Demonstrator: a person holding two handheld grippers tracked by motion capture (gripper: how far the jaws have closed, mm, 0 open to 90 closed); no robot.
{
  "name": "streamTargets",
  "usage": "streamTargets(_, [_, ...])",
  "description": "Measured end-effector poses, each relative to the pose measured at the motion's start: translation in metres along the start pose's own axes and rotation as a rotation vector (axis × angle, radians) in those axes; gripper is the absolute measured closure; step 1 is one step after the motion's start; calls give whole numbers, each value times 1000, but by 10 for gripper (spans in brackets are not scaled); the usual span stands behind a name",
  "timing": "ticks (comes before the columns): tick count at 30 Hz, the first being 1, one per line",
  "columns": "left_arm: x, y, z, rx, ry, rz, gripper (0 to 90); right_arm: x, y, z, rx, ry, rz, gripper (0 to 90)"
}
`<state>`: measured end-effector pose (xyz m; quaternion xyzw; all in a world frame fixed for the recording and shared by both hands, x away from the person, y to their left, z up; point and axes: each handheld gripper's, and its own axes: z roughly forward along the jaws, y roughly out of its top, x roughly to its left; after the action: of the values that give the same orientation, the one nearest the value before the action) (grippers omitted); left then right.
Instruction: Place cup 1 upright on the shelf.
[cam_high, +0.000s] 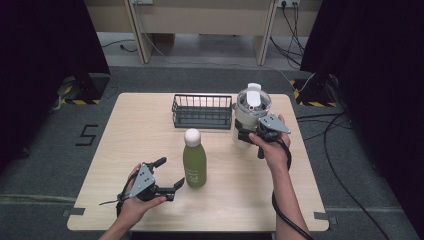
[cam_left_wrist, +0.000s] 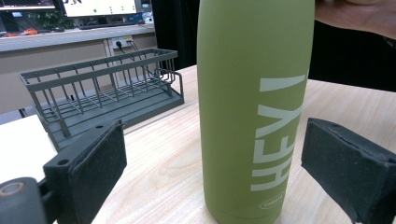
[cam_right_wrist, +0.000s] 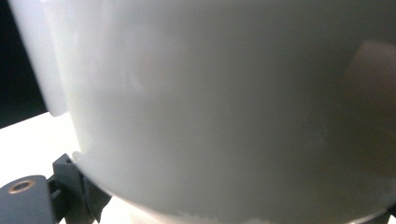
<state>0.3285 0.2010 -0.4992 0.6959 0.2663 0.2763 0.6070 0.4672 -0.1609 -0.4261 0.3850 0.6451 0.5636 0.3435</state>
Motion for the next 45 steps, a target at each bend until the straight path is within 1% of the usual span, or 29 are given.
streamTargets(8, [0,0,0,-1,2,-1,58,3,11,9,-8,8,-10,90])
streamTargets(24, [1,-1,-1,-2,1,-2,59,7,26,26,-14,16,-16,90])
streamTargets(45, [2,0,-2,-10,1,-9,61,12,44,49,-29,31,-9,88])
